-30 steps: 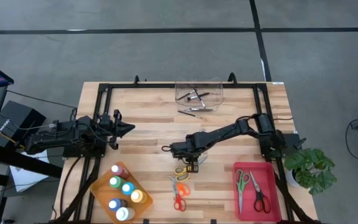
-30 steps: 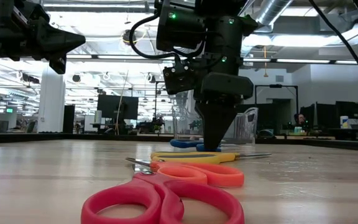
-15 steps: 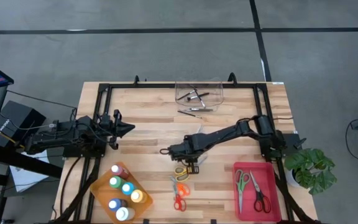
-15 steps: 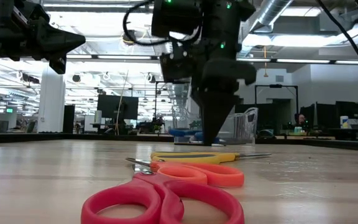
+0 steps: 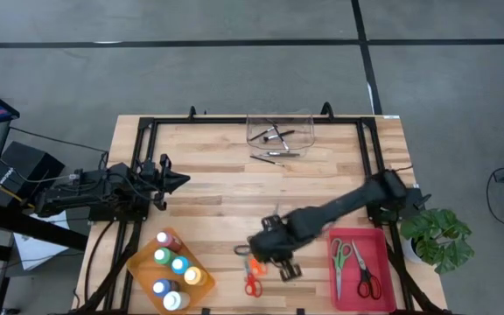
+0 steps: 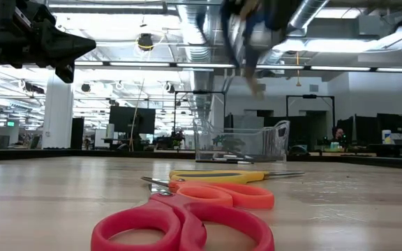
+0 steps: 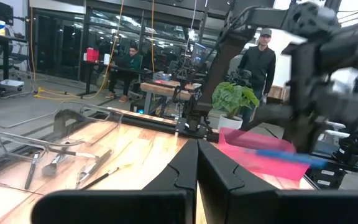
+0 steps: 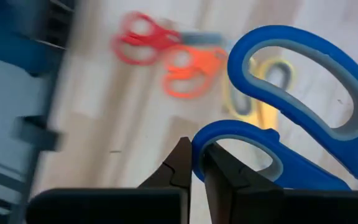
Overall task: Pick & Place Paint Supplies
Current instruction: Put the blue scissor into the red bin
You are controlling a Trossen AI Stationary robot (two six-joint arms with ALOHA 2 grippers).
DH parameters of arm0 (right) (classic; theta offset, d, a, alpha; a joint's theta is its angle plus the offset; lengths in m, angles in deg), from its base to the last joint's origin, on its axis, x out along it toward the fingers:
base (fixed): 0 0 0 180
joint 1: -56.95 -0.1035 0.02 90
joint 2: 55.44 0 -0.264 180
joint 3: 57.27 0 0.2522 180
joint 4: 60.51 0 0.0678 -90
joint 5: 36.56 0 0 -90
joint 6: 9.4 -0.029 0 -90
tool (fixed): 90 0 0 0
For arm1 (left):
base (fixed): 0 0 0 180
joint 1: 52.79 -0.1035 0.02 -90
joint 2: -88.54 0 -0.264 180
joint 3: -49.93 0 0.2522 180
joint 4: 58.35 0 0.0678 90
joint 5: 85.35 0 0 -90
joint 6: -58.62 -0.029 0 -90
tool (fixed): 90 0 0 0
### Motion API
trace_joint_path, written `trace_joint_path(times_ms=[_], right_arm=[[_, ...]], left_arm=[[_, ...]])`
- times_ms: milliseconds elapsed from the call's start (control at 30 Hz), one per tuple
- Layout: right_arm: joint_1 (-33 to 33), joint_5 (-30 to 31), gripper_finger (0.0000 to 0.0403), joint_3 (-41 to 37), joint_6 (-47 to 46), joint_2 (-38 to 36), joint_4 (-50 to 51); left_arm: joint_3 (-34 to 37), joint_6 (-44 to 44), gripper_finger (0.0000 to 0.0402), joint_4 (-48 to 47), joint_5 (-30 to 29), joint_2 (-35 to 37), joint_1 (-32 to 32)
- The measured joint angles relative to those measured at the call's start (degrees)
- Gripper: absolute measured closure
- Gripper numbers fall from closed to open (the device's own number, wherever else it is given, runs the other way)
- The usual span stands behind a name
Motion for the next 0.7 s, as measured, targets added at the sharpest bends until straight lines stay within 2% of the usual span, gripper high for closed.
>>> trace_joint_path(times_ms=[267,367,500,700], right_arm=[[-11.12,-0.26,0.0388,0.09,-16.44,-10.24,2.01],[-15.24,1.66,0.0388,0.09,-23.66,-13.07,1.95],[-21.0,6.29,0.0388,0.06,-33.81,-14.72,4.27],[-29.51,9.71,0.0388,-0.86,-47.2,-14.2,10.58]], left_arm=[[0.0,0.0,0.0402,0.04,0.01,0.0,0.01],[0.0,0.0,0.0401,0.04,0.01,0.0,-0.01],[0.0,0.0,0.0401,0.04,-0.01,0.0,-0.01],[0.0,0.0,0.0401,0.04,-0.01,0.0,-0.01]])
